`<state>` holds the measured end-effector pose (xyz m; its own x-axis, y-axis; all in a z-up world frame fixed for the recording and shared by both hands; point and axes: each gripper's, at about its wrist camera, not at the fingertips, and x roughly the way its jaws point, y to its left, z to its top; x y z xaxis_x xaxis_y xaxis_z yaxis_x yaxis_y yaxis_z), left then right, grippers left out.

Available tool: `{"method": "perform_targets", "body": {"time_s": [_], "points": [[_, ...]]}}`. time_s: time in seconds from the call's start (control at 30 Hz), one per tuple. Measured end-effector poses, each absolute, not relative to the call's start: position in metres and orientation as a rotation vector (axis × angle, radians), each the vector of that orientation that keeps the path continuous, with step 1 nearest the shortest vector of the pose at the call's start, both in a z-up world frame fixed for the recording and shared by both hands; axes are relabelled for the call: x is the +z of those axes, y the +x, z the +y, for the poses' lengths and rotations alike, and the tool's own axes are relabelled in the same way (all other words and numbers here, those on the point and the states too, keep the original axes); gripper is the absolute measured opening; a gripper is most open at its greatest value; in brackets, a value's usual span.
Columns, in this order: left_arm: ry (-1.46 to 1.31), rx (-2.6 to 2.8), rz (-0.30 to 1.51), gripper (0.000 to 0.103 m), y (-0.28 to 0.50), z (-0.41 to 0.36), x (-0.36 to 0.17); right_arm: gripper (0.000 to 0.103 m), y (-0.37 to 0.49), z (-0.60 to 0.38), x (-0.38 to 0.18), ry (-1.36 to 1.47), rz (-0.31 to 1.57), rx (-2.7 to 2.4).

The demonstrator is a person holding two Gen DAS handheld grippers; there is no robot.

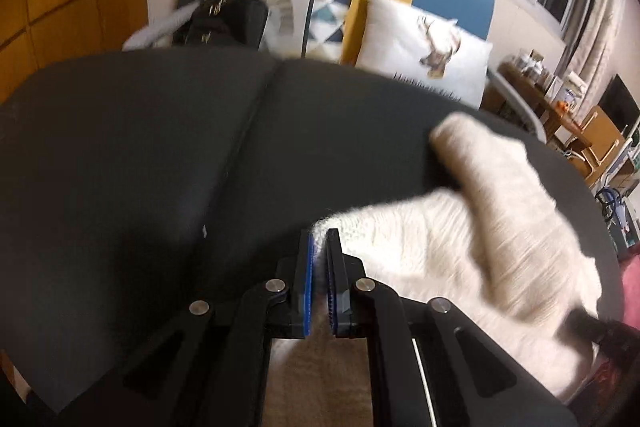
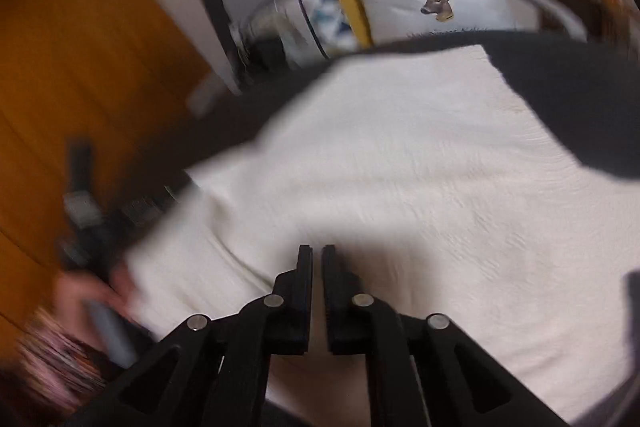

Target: Fold clothes

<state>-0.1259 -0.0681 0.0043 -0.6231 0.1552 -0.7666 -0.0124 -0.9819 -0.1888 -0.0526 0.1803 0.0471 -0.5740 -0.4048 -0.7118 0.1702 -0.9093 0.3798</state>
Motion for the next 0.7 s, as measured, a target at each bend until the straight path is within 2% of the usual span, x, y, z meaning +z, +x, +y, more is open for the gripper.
{"method": "perform_targets", "body": {"time_s": [0.07,0.13,0.27,0.33,0.4,0.43,0.47,0.53,0.6,0.67,0.7], "points": [[-1.335,2.703,-0.305,0.010,-0.121,-0.070,-0.009,0.022,-0.054,0.175,0.059,1.210,-0.285,-2.525],[-1.271,2.740,-0.318,0.016,-0.114,-0.070,-0.013,0.028,-0.056,0.169,0.070,1.188,-0.182,-2.548],[-1.208,2.773,-0.225,0.026,-0.108,-0.062,-0.015,0.042,-0.062,0.157,0.092,1.157,0.020,-2.568],[-1.242,2.726,-0.218,0.031,-0.110,-0.062,-0.012,0.044,-0.076,0.147,0.097,1.192,0.119,-2.526],[-1.276,2.632,-0.292,0.032,-0.113,-0.069,-0.008,0.046,-0.088,0.133,0.096,1.234,0.257,-2.492],[-1.283,2.598,-0.345,0.039,-0.115,-0.073,-0.007,0.049,-0.093,0.125,0.092,1.256,0.332,-2.472],[-1.298,2.576,-0.387,0.054,-0.117,-0.075,-0.007,0.051,-0.098,0.117,0.089,1.278,0.406,-2.450],[-1.340,2.559,-0.386,0.065,-0.123,-0.072,-0.011,0.067,-0.109,0.101,0.075,1.335,0.559,-2.398],[-1.330,2.580,-0.243,0.070,-0.124,-0.058,-0.013,0.074,-0.122,0.082,0.045,1.440,0.725,-2.329],[-1.327,2.615,-0.003,0.071,-0.122,-0.038,-0.017,0.088,-0.129,0.075,0.028,1.423,0.774,-2.364],[-1.316,2.633,0.093,0.071,-0.121,-0.030,-0.018,0.101,-0.132,0.076,0.025,1.404,0.758,-2.406]]}}
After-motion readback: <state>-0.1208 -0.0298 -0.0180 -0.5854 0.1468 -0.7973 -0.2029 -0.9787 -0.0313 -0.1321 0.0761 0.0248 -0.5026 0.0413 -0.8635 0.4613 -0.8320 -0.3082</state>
